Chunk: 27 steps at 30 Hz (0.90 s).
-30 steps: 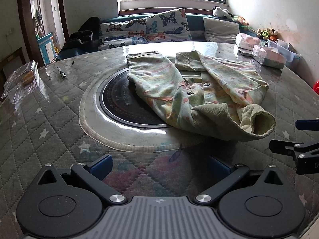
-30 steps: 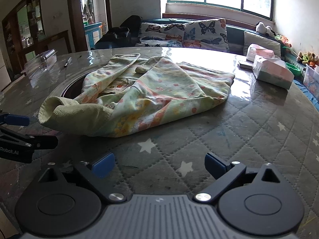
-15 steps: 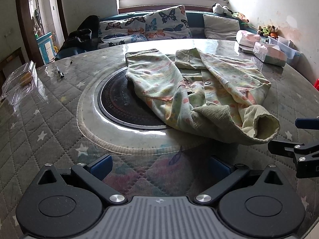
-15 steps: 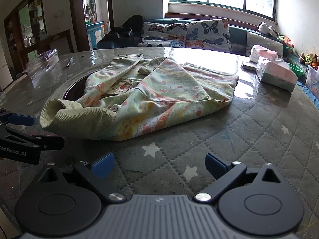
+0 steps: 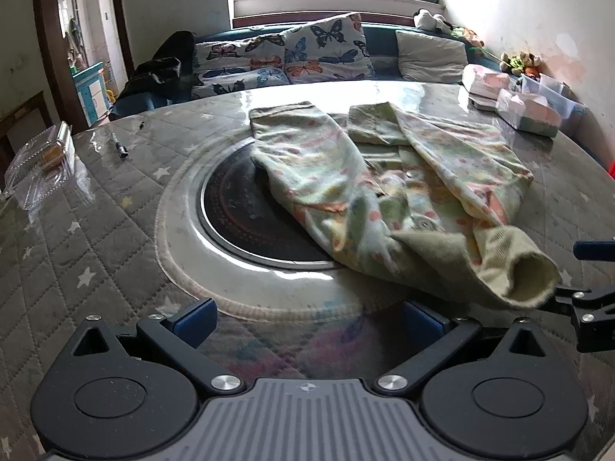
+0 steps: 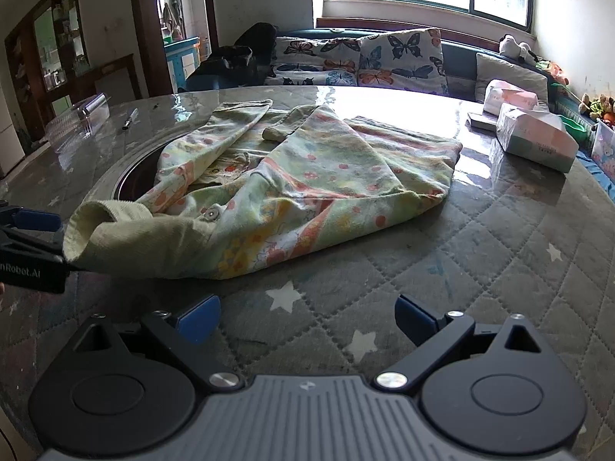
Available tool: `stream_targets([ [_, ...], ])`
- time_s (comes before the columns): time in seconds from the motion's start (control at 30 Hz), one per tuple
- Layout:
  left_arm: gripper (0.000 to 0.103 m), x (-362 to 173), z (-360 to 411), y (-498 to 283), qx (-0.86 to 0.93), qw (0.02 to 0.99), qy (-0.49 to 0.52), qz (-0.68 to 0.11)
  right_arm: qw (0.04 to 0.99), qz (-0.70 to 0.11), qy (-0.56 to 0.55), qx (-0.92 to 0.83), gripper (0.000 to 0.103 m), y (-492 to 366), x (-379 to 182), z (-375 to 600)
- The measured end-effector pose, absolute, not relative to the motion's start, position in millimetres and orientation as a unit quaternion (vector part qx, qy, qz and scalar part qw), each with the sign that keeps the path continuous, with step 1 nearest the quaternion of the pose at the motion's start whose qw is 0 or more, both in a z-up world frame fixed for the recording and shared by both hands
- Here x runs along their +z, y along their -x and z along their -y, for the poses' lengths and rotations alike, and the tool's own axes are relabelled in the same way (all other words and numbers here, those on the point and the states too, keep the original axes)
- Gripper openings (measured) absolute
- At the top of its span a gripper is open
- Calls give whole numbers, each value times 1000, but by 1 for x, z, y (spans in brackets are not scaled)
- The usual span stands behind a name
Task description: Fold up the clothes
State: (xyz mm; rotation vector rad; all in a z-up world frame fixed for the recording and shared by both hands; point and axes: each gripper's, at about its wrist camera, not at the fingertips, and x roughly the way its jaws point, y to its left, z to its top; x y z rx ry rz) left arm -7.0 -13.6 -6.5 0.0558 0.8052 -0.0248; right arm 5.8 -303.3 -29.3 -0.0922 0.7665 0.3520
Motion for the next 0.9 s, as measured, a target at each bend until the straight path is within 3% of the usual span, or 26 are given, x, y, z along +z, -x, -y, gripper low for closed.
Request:
stream_targets([
  [0.2,103,7,-4,-6,4,926,-12,-378,912,-369,49,172,98,-15,-24,305],
  [0.63,103,32,-1,-51,-36,936,-1,-351,916,-357,48,175,82,-70,3,308],
  [0.73,100,27,9,-67,-56,932,-3,-358,916,-358,47,177,77,-91,7,305],
  [0.9,83,13,20,-98,-79,923,-3,-377,914,-358,47,182,70,-131,11,297],
])
